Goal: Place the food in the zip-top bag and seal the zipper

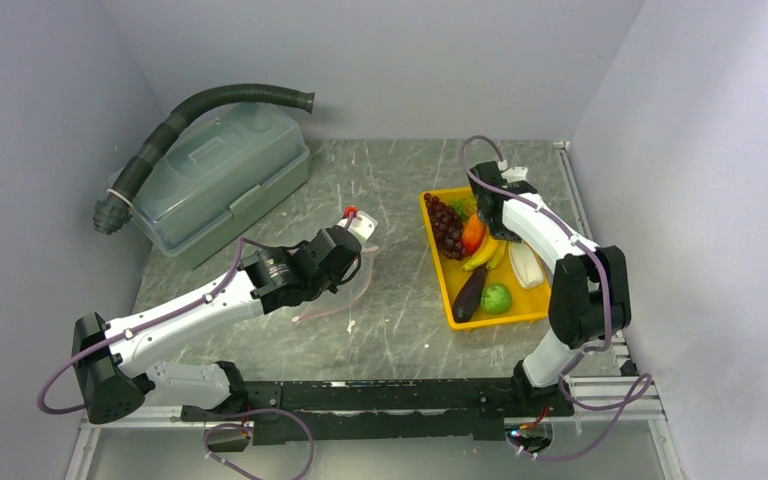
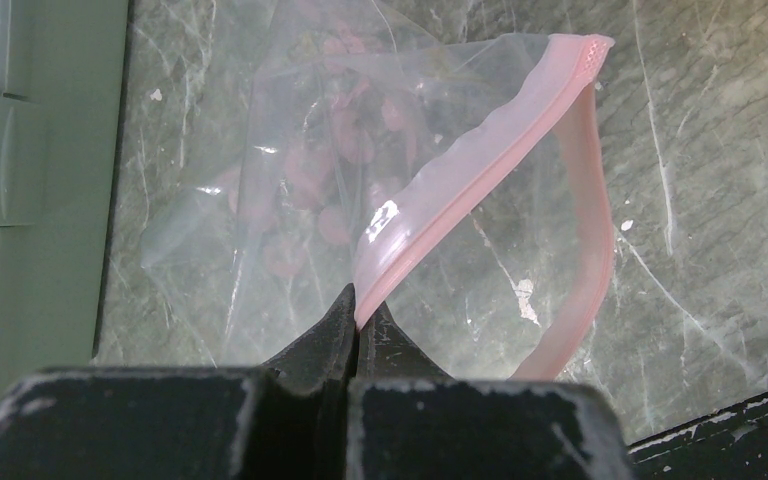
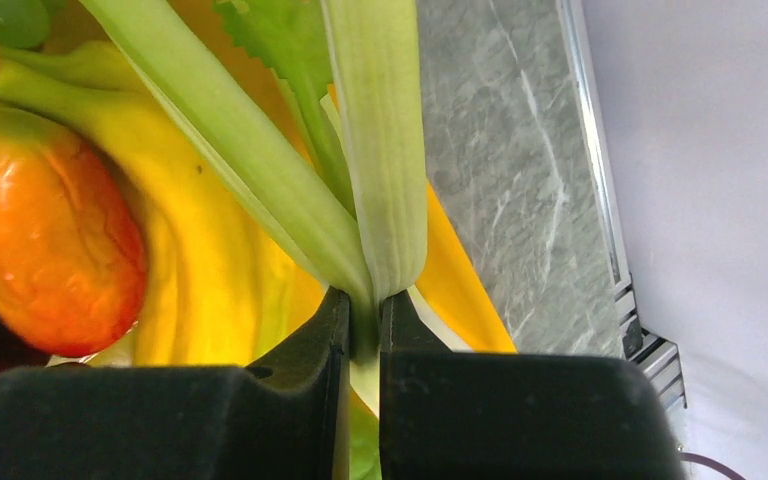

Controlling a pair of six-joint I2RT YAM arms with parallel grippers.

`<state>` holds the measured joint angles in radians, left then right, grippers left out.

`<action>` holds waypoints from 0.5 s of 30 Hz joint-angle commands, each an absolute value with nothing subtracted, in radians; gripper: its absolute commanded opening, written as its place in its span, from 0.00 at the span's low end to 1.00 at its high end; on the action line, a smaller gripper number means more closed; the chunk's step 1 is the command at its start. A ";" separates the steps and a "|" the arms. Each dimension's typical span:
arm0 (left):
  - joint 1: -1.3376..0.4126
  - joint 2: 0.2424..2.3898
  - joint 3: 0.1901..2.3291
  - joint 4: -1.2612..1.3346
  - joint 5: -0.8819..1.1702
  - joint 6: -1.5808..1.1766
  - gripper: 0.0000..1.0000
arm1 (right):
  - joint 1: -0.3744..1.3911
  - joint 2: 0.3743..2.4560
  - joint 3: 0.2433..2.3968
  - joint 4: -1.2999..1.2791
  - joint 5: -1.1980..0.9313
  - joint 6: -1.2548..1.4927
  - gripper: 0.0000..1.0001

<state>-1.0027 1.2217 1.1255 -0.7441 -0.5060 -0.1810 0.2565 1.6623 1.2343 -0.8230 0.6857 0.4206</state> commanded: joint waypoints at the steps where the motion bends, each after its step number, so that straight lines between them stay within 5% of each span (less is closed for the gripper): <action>1: -1.000 1.213 1.121 -0.728 -0.532 -0.192 0.00 | 0.273 1.585 1.299 -0.870 0.740 0.445 0.00; 15: -1.001 1.224 1.131 -0.716 -0.516 -0.196 0.00 | 0.300 1.344 1.296 -0.815 0.503 0.475 0.00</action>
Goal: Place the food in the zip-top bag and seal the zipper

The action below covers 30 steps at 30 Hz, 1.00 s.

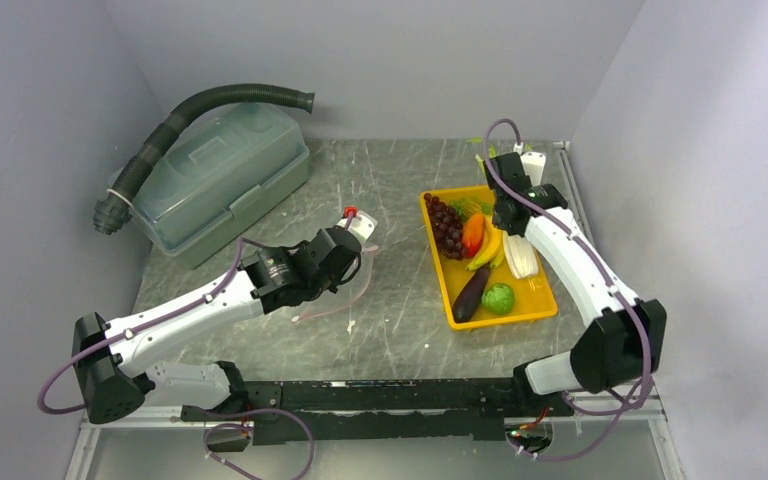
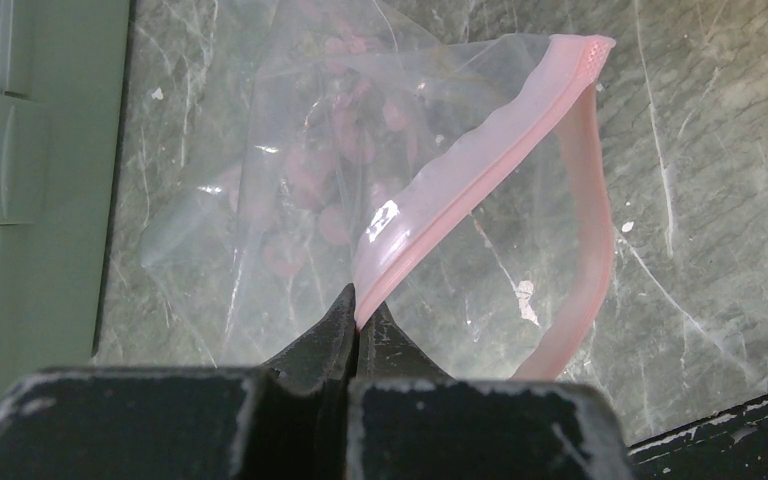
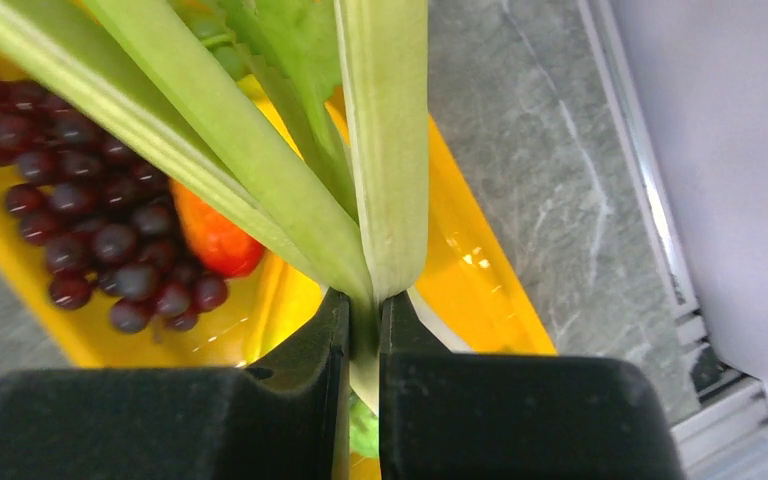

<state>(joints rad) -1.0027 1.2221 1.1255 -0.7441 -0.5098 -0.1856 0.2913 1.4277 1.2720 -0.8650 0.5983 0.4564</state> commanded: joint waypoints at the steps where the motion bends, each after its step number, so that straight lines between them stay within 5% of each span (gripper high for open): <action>1: -1.000 1.225 1.134 -0.716 -0.517 -0.197 0.00 | 0.300 1.325 1.292 -0.801 0.473 0.473 0.00; 30: -0.999 1.327 1.332 -0.816 -0.539 -0.236 0.00 | 0.311 0.970 1.186 -0.481 -0.221 0.541 0.00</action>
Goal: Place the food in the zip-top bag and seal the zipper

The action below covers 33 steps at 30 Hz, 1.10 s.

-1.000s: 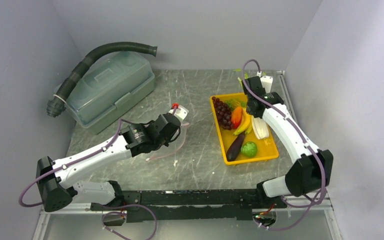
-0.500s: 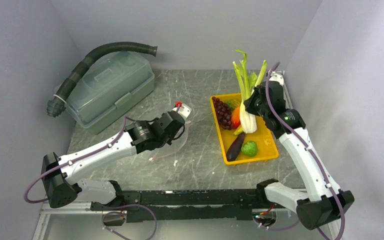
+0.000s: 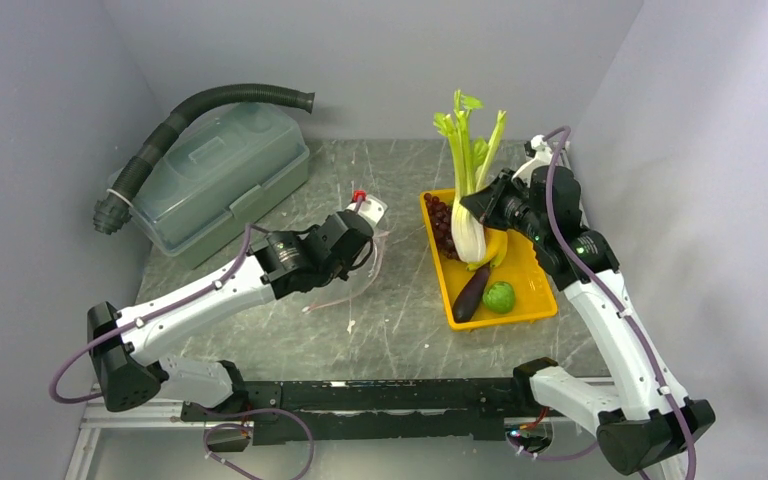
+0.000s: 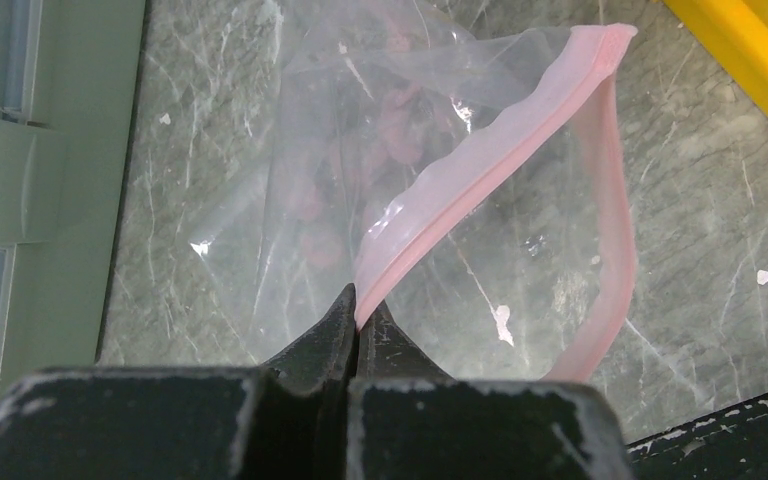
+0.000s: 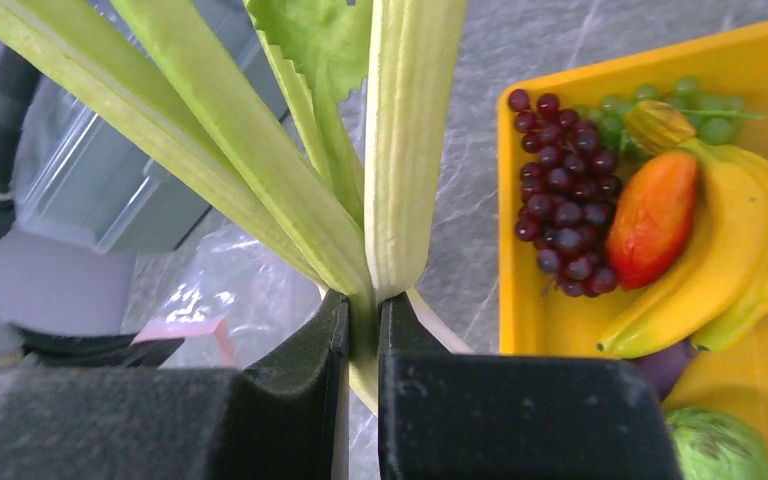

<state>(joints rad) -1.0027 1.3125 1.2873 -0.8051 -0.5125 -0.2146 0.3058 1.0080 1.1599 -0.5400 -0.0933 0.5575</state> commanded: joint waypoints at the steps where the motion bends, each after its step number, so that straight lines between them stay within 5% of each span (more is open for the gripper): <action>1: -0.999 1.330 1.334 -0.815 -0.541 -0.236 0.00 | 0.311 0.968 1.191 -0.494 -0.237 0.534 0.00; 14: -0.997 1.390 1.392 -0.828 -0.521 -0.283 0.00 | 0.329 0.884 1.099 -0.347 -0.503 0.685 0.00; 33: -0.972 1.470 1.605 -0.975 -0.448 -0.477 0.00 | 0.560 0.823 0.947 0.117 -0.257 1.065 0.00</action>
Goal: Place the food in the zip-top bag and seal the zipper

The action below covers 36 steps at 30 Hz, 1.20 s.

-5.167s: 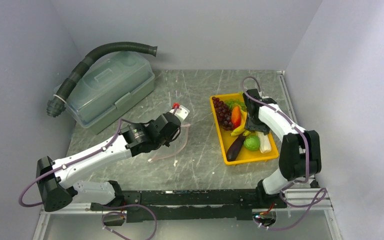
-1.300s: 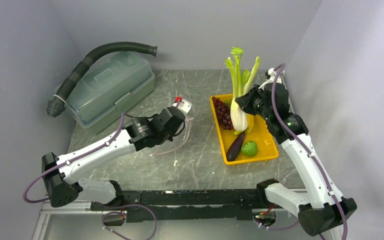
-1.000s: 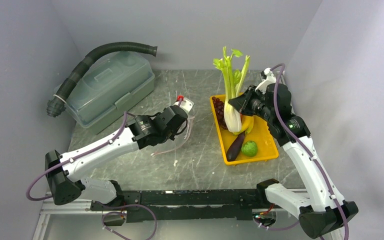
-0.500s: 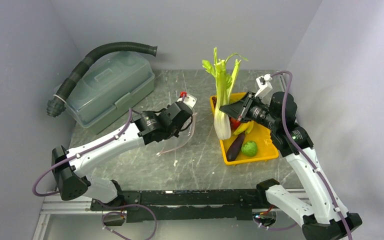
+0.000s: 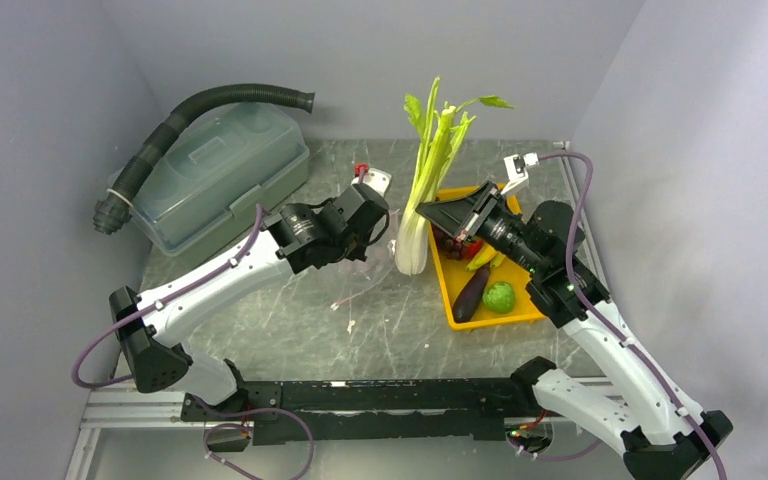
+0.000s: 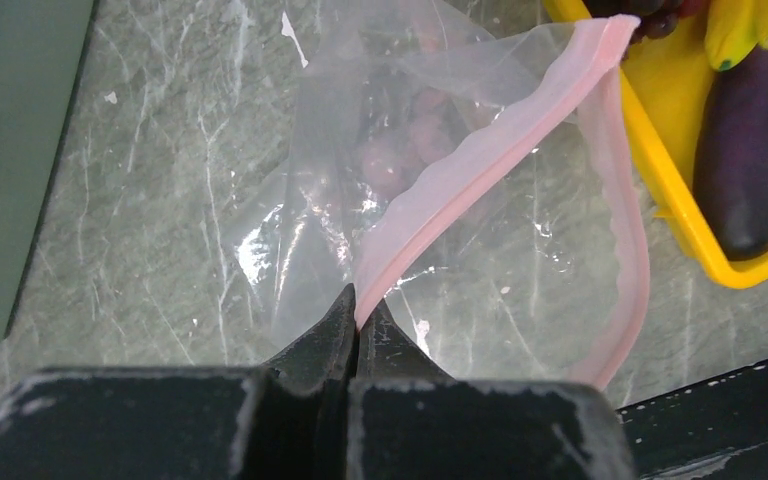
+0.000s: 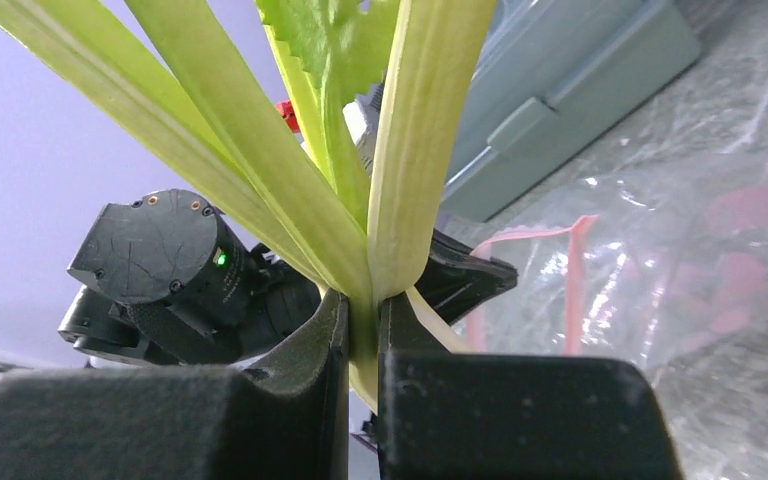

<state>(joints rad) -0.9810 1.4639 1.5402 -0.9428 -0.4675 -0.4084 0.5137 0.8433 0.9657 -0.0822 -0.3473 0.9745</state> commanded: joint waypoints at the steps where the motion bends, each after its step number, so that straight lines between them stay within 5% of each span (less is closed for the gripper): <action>1: -0.968 1.472 1.613 -0.979 -0.439 -0.488 0.00 | 0.572 0.825 0.942 0.134 -0.244 1.072 0.00; 19: -0.897 1.448 1.668 -0.976 -0.222 -0.594 0.00 | 0.724 0.875 0.866 0.330 -0.054 1.055 0.00; 36: -0.840 1.392 1.700 -0.987 -0.089 -0.615 0.00 | 0.857 0.899 0.674 0.580 0.012 0.702 0.00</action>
<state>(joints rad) -0.8600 1.4361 1.6573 -1.0008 -0.1421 -0.5919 0.8303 0.9039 0.6971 0.4061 0.0032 0.8356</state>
